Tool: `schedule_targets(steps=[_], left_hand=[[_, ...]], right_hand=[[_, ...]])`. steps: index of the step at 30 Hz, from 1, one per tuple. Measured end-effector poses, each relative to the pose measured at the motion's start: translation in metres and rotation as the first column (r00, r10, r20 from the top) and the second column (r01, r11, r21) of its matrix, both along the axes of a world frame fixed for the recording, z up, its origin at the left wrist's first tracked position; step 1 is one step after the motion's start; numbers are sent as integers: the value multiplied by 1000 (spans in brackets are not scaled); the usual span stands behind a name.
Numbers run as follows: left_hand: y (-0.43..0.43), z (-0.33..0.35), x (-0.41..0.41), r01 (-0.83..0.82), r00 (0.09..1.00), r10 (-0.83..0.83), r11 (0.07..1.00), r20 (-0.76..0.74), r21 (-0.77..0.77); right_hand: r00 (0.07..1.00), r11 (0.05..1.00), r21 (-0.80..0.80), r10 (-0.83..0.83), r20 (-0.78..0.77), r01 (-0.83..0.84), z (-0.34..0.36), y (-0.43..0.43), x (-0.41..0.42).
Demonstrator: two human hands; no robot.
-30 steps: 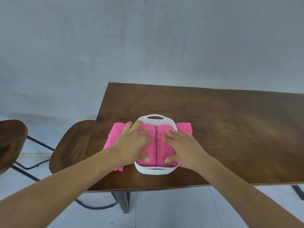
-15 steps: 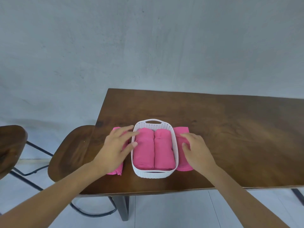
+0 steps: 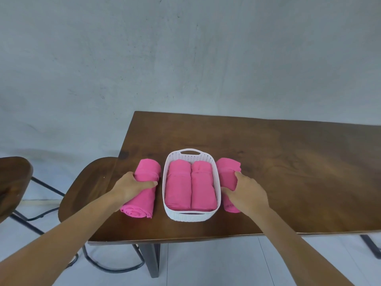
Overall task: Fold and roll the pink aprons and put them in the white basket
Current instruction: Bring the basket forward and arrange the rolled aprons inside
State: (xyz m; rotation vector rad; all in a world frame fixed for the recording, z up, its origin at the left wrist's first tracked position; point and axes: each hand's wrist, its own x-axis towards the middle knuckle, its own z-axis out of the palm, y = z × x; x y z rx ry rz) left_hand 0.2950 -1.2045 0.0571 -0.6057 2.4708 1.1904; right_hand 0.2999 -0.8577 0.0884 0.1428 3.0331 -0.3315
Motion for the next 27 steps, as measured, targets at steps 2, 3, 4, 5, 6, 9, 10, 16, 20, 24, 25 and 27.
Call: schedule_targets(steps=[2, 3, 4, 5, 6, 9, 10, 16, 20, 24, 25, 27], left_hand=[[1, 0, 1, -41, 999, 42, 998, -8, 46], [1, 2, 2, -55, 998, 57, 997, -24, 61], [1, 3, 3, -68, 996, 72, 995, -45, 78], [2, 7, 5, -81, 994, 88, 992, -66, 100], [3, 12, 7, -88, 991, 99, 988, -85, 124], [6, 31, 9, -85, 987, 108, 979, -119, 185], [8, 38, 9, -78, 986, 106, 976, -130, 202], [23, 78, 7, -26, 977, 79, 967, -199, 253], [39, 94, 8, 1, 973, 62, 961, -221, 277], [53, 101, 10, 45, 973, 29, 949, -230, 312], [56, 101, 10, 53, 973, 22, 947, -230, 316], [60, 100, 9, 66, 972, 8, 949, -233, 307]], right_hand=[[998, 999, 15, -43, 37, 42, 2, -4, -3], [997, 998, 7, -59, 45, 59, 5, -4, -4], [996, 998, -9, -69, 54, 69, 5, -3, -6], [995, 996, -41, -82, 57, 84, 6, -2, -7], [994, 992, -81, -95, 58, 99, 6, 1, -8], [996, 988, -134, -74, 57, 81, 6, 7, -7], [997, 990, -128, -60, 52, 66, 5, 8, -7], [996, 991, -100, -83, 17, 85, -8, 8, -7], [989, 984, -109, -130, 73, 138, -8, 8, -9], [980, 935, -295, -177, 89, 195, -5, 15, -10], [977, 904, -373, -194, 85, 211, -3, 16, -9], [970, 829, -508, -230, 76, 236, 3, 16, -4]])
